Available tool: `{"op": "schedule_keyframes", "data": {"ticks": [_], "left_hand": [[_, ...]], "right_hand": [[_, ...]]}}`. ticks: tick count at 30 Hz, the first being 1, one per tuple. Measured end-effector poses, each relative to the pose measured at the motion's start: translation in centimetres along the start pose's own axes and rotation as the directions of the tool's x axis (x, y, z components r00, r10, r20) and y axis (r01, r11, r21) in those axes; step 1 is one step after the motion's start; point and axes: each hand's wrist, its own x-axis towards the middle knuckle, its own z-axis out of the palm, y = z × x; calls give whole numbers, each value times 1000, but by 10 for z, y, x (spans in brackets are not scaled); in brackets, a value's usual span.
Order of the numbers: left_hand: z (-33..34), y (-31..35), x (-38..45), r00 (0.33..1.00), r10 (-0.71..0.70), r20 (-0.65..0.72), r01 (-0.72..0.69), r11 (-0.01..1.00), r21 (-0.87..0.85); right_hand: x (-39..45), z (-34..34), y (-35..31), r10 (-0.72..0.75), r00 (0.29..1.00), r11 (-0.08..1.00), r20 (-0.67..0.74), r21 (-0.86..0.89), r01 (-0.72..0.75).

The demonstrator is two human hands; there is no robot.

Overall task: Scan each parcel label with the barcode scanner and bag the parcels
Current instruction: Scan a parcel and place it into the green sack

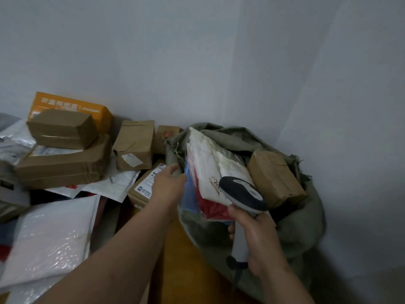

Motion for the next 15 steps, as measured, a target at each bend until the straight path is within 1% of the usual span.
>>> {"op": "schedule_keyframes", "data": {"ticks": [2,6,9,11,13,15], "left_hand": [[-21,-10,-3,997,-47,-59,43,997,-69],[-73,-35,-3,976,-82,-202,55,989,-137],[-115,-57,-3,948,-67,-312,52,997,-58],[-144,-70,-1,926,-63,-373,46,998,-53],[-172,-83,4,912,-94,-400,60,993,-98],[-202,-101,12,902,-107,-417,83,994,-76]], "right_hand": [[-1,12,-2,6,997,999,72,-39,-3],[-11,46,1,10,979,990,203,-143,19],[-21,78,9,20,962,977,271,-211,39],[-27,103,16,31,954,972,299,-231,41],[-34,130,22,31,951,967,307,-250,49],[-40,157,30,41,951,959,307,-278,49]]}}
